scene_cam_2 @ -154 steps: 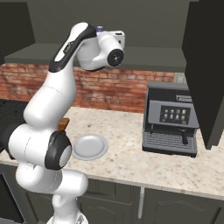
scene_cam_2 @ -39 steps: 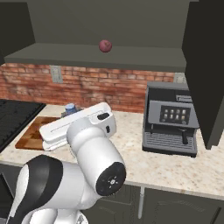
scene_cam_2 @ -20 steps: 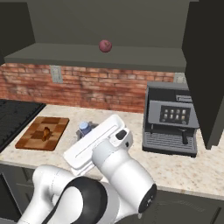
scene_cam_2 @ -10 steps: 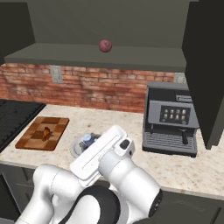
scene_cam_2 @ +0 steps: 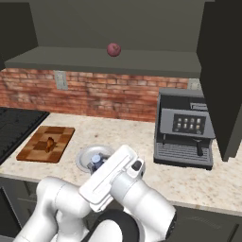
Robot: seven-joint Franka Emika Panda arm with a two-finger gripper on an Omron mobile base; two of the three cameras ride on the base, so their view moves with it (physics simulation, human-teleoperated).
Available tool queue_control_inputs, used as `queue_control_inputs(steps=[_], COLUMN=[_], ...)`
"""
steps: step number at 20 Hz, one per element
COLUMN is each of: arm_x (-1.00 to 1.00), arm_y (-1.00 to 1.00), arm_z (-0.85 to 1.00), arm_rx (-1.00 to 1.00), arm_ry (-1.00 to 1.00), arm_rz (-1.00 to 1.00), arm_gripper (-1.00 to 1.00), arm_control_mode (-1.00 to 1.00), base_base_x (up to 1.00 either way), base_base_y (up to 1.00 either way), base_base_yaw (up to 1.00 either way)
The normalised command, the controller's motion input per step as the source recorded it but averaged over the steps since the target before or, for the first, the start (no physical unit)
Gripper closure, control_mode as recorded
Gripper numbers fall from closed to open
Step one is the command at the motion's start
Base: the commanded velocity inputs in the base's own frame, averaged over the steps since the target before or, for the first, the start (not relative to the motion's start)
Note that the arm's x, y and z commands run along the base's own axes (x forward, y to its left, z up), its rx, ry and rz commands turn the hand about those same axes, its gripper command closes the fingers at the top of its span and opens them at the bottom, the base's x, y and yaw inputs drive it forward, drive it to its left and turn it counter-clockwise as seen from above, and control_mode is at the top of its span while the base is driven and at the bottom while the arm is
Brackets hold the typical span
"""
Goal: Pick the chicken drumstick from the plate and place it on the cutting board. Then pick the condiment bottle from the cabinet and place it next to the cutting board.
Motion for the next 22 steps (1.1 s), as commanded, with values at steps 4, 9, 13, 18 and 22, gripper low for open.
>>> queue_control_inputs(steps=[4,9,13,18,22], arm_x=[0.00,0.00,0.10,0.26,0.26], arm_y=[0.04,0.04,0.03,0.00,0.00], arm_z=[-0.24,-0.11,-0.01,0.00,-0.01], arm_rx=[0.04,0.01,0.00,0.00,0.00], arm_ry=[0.00,0.02,0.06,0.04,0.03], arm_rz=[0.05,0.03,0.01,0.00,0.00], arm_gripper=[1.00,1.00,1.00,1.00,1.00], arm_control_mode=[-1.00,-1.00,-1.00,-1.00,-1.00], base_base_x=[0.00,0.00,0.00,0.00,0.00], base_base_y=[0.00,0.00,0.00,0.00,0.00], base_base_yaw=[0.00,0.00,0.00,0.00,0.00])
